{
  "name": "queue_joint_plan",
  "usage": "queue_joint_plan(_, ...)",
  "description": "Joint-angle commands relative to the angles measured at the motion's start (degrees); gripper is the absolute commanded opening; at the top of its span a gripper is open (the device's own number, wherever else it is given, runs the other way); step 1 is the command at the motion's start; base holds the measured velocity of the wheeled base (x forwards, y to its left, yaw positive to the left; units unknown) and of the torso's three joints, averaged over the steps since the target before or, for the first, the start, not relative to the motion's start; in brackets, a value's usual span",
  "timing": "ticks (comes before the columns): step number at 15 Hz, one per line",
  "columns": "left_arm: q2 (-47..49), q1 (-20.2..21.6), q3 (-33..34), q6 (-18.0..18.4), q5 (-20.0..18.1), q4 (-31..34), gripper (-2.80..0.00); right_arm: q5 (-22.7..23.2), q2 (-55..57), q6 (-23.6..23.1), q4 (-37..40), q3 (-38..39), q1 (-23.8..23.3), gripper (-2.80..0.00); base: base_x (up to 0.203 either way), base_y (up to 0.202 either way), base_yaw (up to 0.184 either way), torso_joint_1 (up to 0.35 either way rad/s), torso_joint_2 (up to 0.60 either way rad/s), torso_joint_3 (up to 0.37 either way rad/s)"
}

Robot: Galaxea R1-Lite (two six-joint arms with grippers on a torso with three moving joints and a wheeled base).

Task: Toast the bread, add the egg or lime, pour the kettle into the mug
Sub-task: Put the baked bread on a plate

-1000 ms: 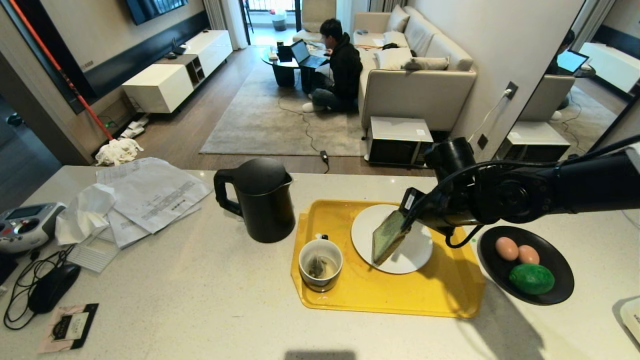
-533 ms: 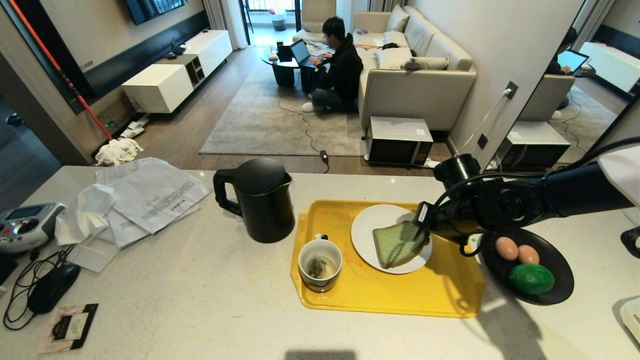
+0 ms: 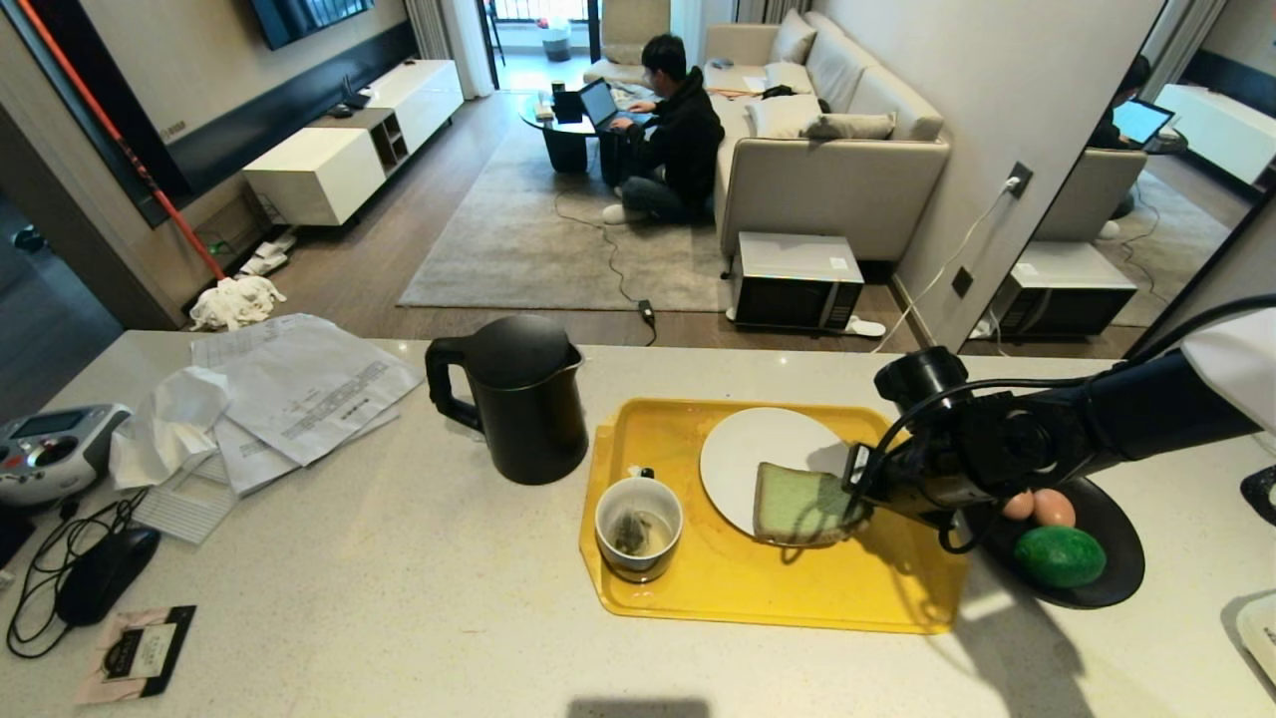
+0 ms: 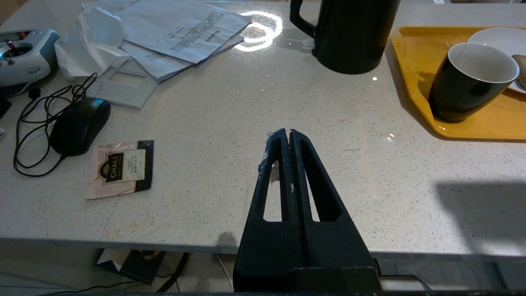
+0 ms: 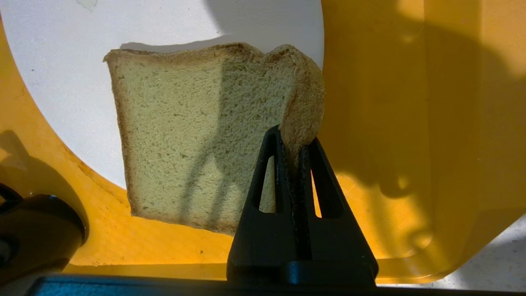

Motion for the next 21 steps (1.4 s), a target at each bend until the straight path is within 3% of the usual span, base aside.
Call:
queue_joint_plan(1, -0.04, 0.02, 0.00, 0.01, 0.07, -0.02, -2.80, -0.04, -1.78, 0.40, -1.71, 2.42, 0.29, -2.80, 0.000, 0.000, 0.000, 0.000, 0.00, 0.000)
queue_joint_plan(10, -0.04, 0.02, 0.00, 0.01, -0.01, -0.02, -2.80, -0.22, 0.47, 0.72, -4.66, 3.64, 2.68, -2.80, 0.000, 0.000, 0.000, 0.000, 0.00, 0.000)
queue_joint_plan(11, 0.04, 0.02, 0.00, 0.01, -0.01, -0.02, -2.80, -0.35, 1.00, 0.56, -4.66, 3.13, 2.71, -1.62, 0.000, 0.000, 0.000, 0.000, 0.00, 0.000)
queue_joint_plan(12, 0.03, 0.02, 0.00, 0.01, -0.01, -0.02, -2.80, -0.41, 1.20, 0.44, -4.66, 2.76, 2.63, 0.00, 0.000, 0.000, 0.000, 0.000, 0.00, 0.000)
queue_joint_plan(21, -0.04, 0.02, 0.00, 0.01, -0.01, -0.02, -2.80, -0.66, -1.69, 0.29, -4.63, 1.68, 0.23, 0.00, 0.000, 0.000, 0.000, 0.000, 0.00, 0.000)
